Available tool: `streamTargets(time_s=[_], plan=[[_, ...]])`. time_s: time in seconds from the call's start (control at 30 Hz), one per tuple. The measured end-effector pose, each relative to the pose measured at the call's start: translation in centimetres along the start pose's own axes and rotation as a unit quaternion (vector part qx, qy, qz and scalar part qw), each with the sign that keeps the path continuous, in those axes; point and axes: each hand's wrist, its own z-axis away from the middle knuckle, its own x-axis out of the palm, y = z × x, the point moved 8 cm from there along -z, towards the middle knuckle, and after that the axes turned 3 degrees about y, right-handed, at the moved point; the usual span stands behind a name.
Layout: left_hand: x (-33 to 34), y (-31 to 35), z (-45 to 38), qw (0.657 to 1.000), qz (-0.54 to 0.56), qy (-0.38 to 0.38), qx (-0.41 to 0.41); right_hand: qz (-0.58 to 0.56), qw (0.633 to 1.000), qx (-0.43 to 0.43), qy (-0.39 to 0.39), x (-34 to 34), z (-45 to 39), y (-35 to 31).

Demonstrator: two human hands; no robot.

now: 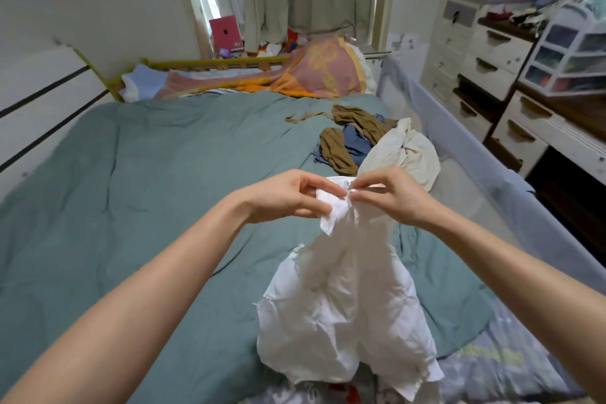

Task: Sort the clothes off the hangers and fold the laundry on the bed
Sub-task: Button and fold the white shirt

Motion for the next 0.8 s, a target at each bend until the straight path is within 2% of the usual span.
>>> streamTargets(time_s=[0.07,0.13,0.23,0.37,0.43,0.5,0.6,0.67,0.8], plan=[[0.0,-0.3,0.3,0.998,-0.060,-0.032,-0.010,0.032,0.999,0.006,0.010,-0.8,-0.1,0.1],[-0.8,-0.6,-0.1,0.984,-0.179,-0.004,0.005,0.078,0.997,0.006,-0.001,-1.2,0.0,-0.1],[-1.6,-0.7,-0.8,0.912,-0.405,0.044,0.037,0.055,0.998,0.008,-0.034,-0.6,0.2,-1.0],[-2.0,-0.4,-1.1,0.840,-0.533,0.087,0.045,-0.033,0.997,0.044,-0.053,0.9,0.9,-1.0],[-2.1,-0.4,-1.5,0.846,-0.522,0.086,0.073,-0.078,0.993,0.063,-0.063,1.6,1.3,-0.6],[-1.9,-0.4,-1.6,0.881,-0.457,0.068,0.104,-0.108,0.989,0.082,-0.062,2.1,1.7,0.0],[-1.9,-1.2,-1.3,0.941,-0.319,0.075,0.087,-0.153,0.982,0.103,-0.050,2.7,2.2,0.4],[-1.8,-1.8,-1.0,0.951,-0.290,0.085,0.066,-0.186,0.974,0.117,-0.044,2.9,2.5,0.5],[-1.6,-3.1,-0.8,0.948,-0.305,0.090,0.035,-0.204,0.970,0.124,-0.039,3.5,2.6,0.2]])
